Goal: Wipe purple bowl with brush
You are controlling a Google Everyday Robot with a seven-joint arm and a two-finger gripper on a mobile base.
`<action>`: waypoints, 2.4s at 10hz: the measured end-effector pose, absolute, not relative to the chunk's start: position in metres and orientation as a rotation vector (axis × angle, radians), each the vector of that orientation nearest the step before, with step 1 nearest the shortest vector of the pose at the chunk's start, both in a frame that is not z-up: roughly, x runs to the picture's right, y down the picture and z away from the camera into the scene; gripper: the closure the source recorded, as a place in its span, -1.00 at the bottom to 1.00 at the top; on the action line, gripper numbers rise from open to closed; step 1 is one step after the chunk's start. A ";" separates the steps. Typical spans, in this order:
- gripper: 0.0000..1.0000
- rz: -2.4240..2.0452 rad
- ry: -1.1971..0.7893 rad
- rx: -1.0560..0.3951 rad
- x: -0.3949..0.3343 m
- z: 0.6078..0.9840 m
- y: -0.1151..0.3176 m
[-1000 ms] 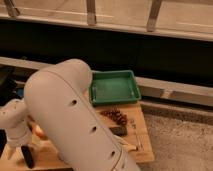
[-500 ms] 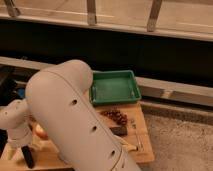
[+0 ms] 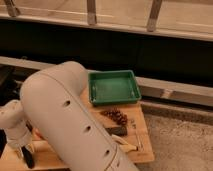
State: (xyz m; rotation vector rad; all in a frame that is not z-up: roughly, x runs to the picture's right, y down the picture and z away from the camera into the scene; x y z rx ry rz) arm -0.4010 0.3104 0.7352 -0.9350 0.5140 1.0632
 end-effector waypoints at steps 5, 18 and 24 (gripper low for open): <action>1.00 1.070 0.516 -0.920 -0.397 0.733 0.306; 1.00 1.241 0.360 -0.676 -0.307 0.701 0.178; 1.00 1.296 0.343 -0.554 -0.250 0.682 0.102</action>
